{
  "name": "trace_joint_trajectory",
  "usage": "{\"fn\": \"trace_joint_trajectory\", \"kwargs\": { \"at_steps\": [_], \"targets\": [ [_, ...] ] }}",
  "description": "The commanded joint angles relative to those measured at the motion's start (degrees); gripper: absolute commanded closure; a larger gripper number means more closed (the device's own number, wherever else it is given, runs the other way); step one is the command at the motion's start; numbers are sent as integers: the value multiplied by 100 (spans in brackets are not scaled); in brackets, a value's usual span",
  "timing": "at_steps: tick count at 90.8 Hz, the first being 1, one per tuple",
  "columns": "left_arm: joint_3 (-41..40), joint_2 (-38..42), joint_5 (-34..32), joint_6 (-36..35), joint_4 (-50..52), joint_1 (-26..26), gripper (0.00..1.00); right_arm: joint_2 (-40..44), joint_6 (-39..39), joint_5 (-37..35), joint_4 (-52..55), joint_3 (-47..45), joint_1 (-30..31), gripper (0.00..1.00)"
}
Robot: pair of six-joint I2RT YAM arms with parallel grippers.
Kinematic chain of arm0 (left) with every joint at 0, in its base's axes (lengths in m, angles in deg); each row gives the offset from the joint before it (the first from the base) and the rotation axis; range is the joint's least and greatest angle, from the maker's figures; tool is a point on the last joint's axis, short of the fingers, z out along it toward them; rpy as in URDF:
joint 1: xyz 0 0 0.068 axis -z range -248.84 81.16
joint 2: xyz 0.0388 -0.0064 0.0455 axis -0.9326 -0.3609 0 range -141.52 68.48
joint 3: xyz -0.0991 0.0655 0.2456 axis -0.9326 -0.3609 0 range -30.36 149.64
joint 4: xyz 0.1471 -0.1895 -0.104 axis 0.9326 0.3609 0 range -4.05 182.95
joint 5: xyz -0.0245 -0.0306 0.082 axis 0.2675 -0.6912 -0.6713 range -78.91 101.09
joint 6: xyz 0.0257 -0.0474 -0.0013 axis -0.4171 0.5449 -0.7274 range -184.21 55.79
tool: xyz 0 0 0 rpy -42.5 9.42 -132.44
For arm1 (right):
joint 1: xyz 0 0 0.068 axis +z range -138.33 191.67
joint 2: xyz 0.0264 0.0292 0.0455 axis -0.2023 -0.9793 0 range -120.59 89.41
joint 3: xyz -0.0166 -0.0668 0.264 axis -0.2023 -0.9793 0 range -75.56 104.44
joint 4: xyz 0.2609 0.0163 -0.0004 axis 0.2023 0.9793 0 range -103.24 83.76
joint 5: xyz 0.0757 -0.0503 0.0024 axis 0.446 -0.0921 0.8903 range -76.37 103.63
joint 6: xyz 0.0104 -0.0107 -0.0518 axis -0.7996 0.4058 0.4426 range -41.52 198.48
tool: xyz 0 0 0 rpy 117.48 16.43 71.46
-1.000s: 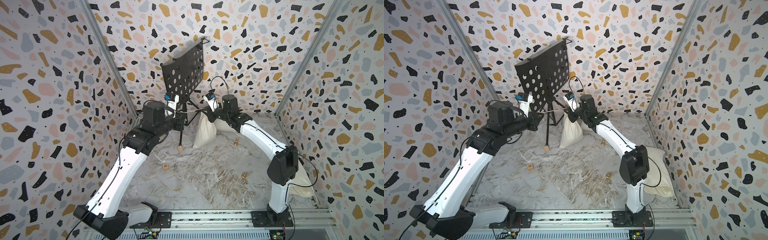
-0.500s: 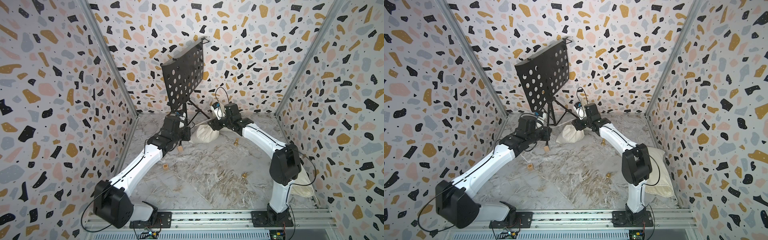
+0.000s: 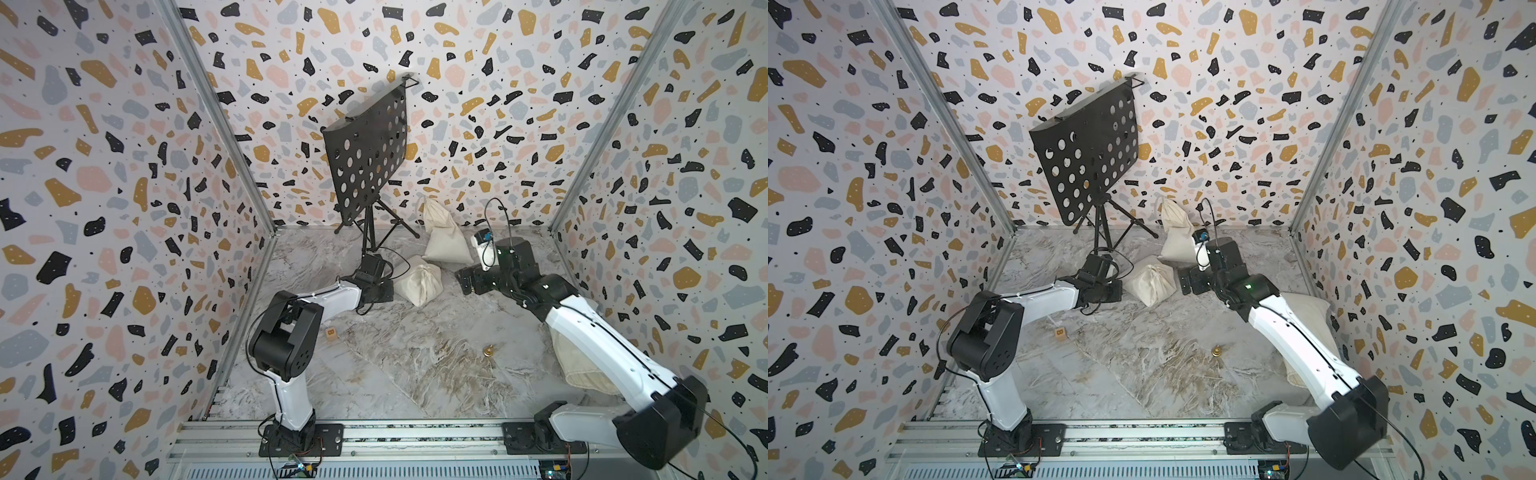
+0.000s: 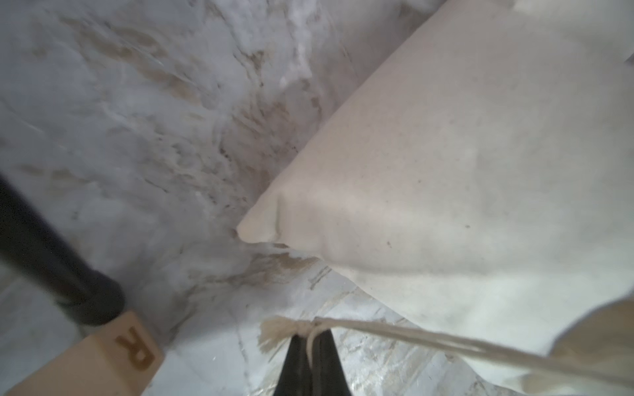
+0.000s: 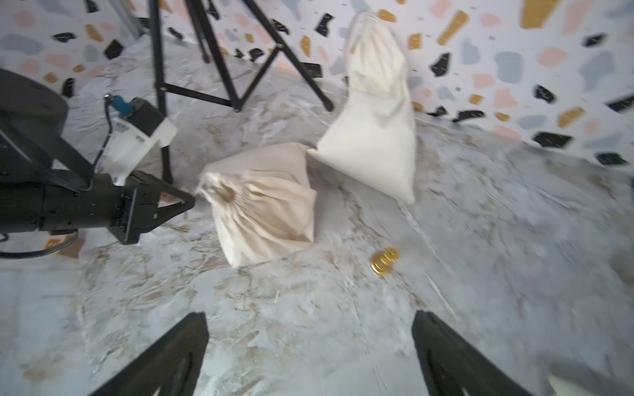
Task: Close the soil bag
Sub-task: Place the soil bag at the center of the board, then pick up the soil bag from the center of the board.
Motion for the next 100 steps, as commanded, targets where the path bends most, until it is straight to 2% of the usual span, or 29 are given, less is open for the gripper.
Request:
{"fn": "trace_joint_trajectory", "kwargs": {
  "at_steps": [1,10,20,30,37,51,57,74,90,100],
  "targets": [
    [196,34,-306,-169,-177,85,100,570,-714,-1599,931,-623,-98,0],
    [-20,390,-575,-332,-206,90,79,1194,-1155,-2672,1416,-1187,-265,0],
    [-355,1017,-860,-539,-183,87,59,1663,-1663,-3447,2034,-1453,-458,0],
    [-763,1825,-1143,-712,-216,77,38,1863,-2153,-3997,2561,-1488,-685,0],
    [-1029,2376,-1325,-838,-276,70,28,1923,-2593,-4285,3024,-1417,-815,0],
    [-1234,3166,-1296,-910,-143,-146,24,2235,-3506,-4663,4177,-1291,-1315,0],
    [-1190,3329,-1200,-935,1,-239,23,2498,-3705,-4724,4454,-1321,-1814,0],
    [-1223,3447,-1159,-990,82,-290,22,2749,-3713,-3946,4463,-1565,-3051,0],
    [-1243,3493,-1150,-1015,99,-317,22,2427,-3572,-2928,3717,-2049,-3411,0],
    [-1245,3510,-1101,-992,99,-320,22,2396,-3373,-2533,3066,-2381,-3618,1]
  ]
}}
